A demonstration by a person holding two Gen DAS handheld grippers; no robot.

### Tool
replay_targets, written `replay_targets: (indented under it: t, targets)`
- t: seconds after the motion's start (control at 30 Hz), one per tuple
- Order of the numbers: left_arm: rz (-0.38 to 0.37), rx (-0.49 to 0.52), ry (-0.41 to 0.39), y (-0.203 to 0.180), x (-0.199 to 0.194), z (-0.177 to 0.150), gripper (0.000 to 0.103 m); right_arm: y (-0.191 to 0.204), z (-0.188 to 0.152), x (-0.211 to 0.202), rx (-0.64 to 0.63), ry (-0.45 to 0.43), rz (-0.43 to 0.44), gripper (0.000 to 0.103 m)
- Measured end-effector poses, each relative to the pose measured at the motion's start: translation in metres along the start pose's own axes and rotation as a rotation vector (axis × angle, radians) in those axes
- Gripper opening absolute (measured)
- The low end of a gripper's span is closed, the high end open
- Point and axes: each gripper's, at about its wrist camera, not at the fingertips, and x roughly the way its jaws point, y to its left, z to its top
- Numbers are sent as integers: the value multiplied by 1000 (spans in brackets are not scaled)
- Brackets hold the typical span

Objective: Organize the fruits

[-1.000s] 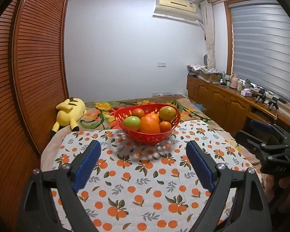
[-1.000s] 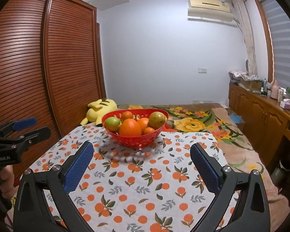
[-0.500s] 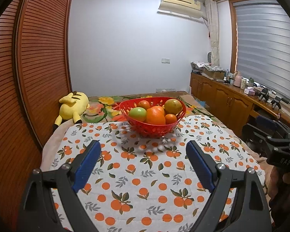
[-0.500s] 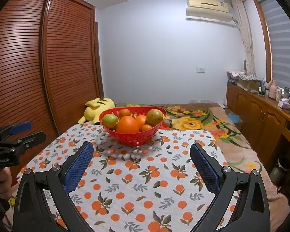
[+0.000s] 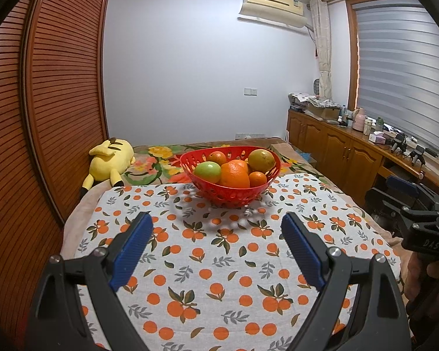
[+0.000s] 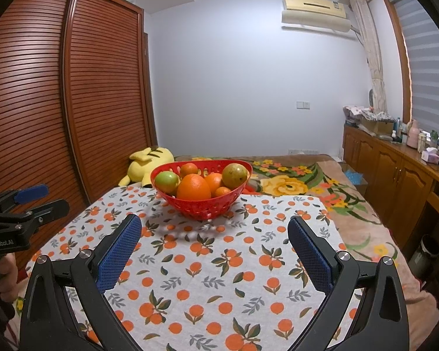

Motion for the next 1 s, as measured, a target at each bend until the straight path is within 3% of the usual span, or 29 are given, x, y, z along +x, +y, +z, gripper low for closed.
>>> replay_targets:
  t: [1.0]
  targets:
    - [-17,10,-26,-10,-14,6,91,1,0,0,0,-1,-1,102]
